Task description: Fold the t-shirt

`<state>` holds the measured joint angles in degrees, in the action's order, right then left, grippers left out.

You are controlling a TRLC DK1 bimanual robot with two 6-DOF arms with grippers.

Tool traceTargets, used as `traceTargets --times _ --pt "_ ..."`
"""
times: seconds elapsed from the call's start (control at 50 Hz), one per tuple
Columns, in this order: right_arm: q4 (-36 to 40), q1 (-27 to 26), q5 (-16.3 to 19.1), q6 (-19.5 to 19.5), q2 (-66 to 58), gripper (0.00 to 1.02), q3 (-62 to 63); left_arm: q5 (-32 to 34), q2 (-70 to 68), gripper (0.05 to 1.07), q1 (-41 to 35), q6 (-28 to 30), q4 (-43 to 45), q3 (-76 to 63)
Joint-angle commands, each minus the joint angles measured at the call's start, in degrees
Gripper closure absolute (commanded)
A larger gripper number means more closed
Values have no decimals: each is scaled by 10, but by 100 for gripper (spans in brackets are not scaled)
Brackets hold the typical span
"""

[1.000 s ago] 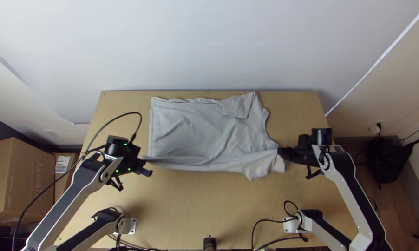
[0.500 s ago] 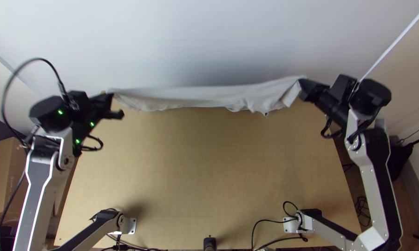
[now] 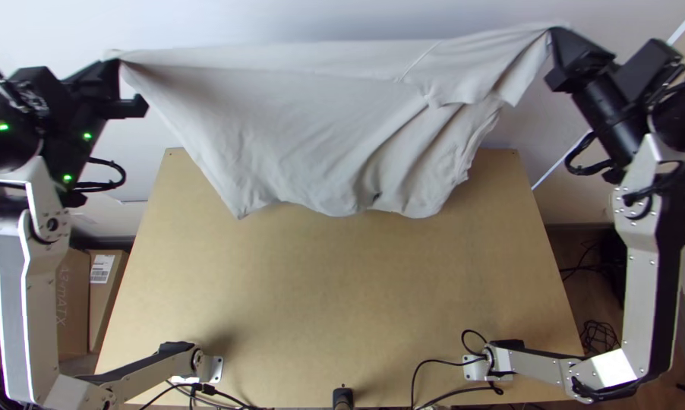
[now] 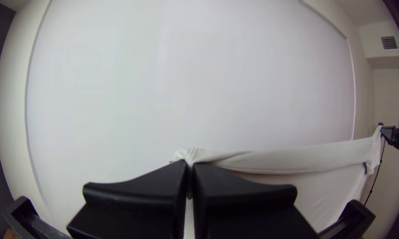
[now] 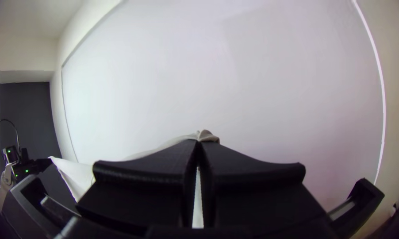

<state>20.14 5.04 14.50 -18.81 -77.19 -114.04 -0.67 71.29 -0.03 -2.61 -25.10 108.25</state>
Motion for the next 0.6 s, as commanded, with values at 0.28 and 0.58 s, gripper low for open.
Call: traceTargets --times 0.28,0.58 --pt "-31 7 -21 -34 172 100 -61 -34 -157 105 10 -7 32 94" --pt "-26 8 -16 -54 215 100 -83 -34 -201 105 10 -55 -37 137"
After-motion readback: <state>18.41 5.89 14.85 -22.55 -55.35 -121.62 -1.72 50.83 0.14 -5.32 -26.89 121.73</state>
